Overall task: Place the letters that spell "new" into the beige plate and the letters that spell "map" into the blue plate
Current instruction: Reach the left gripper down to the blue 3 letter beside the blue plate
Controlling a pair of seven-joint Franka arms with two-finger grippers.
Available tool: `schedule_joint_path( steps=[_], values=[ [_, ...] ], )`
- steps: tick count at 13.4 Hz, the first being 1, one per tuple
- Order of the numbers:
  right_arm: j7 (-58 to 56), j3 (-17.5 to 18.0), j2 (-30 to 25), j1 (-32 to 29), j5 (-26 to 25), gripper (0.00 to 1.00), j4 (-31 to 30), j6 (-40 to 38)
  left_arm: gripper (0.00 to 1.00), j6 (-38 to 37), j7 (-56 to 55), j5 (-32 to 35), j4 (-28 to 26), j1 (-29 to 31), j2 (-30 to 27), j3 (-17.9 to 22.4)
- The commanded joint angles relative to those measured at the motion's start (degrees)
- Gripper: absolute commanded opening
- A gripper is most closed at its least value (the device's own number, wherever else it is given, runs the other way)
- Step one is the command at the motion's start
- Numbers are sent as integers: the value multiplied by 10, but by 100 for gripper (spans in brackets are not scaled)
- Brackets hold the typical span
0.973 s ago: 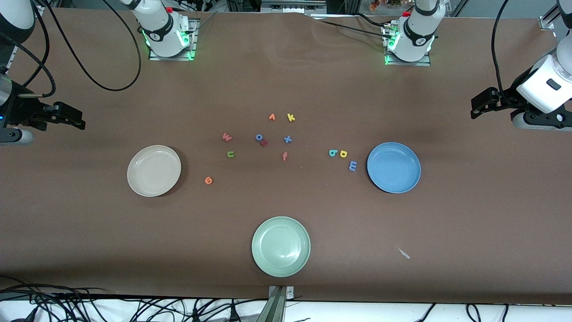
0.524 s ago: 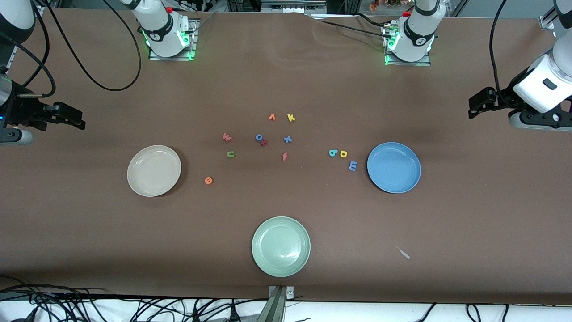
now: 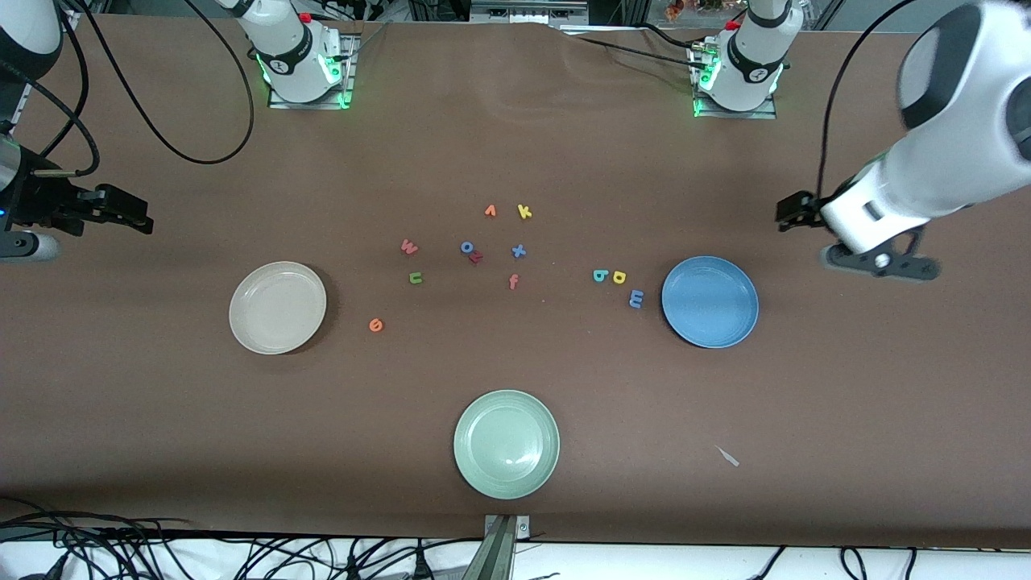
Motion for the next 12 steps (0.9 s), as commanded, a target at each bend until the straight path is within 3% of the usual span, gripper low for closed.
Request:
schedule_joint_path(
  steps=[1, 5, 8, 12],
  values=[
    [3, -2, 2, -1, -3, 100, 7, -1, 100, 28, 1, -9, 21, -20, 69, -10],
    [3, 0, 3, 2, -4, 100, 7, -3, 100, 114, -20, -20, 19, -71, 142, -11],
    [-7, 4, 14, 6, -4, 100, 4, -10, 100, 178, -185, -13, 12, -141, 199, -10],
    [-6, 5, 17, 28, 10, 100, 4, -5, 98, 244, -218, 8, 9, -177, 252, -10]
  ],
)
